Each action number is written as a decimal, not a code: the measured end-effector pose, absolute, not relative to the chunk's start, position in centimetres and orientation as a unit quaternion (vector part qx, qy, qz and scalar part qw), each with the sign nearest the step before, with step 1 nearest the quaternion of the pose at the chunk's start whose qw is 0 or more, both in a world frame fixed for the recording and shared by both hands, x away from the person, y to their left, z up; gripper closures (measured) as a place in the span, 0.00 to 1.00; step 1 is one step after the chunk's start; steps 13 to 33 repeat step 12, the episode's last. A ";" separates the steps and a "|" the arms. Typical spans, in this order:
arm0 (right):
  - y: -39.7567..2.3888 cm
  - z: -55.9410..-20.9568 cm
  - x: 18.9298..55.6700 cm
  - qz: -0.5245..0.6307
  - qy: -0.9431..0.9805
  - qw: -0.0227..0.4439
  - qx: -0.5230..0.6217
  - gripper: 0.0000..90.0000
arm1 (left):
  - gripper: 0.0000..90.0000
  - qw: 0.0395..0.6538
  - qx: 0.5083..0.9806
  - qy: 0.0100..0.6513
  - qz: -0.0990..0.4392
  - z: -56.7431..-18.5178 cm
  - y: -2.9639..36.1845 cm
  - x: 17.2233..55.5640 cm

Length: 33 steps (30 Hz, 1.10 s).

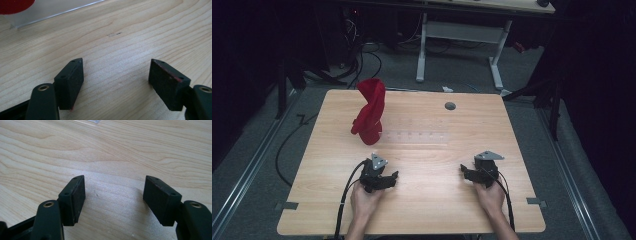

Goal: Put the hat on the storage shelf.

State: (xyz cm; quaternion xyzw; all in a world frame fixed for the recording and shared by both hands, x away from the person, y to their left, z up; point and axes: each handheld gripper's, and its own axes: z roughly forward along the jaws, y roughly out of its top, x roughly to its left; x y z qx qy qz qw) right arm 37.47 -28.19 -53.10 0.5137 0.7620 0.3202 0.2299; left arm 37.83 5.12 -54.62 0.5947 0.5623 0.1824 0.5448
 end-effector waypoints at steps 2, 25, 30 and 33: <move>-28.2 -53.1 37.5 0.320 0.762 0.230 0.513 0.38 | 0.30 0.546 0.594 0.563 0.179 -54.6 5.1 37.8; -28.2 -53.1 37.5 0.321 0.762 0.229 0.514 0.38 | 0.29 0.545 0.596 0.562 0.180 -54.6 5.1 37.8; -28.2 -53.1 37.5 0.321 0.762 0.229 0.514 0.38 | 0.29 0.545 0.596 0.562 0.180 -54.6 5.1 37.8; -28.2 -53.1 37.5 0.321 0.762 0.229 0.514 0.38 | 0.29 0.545 0.596 0.562 0.180 -54.6 5.1 37.8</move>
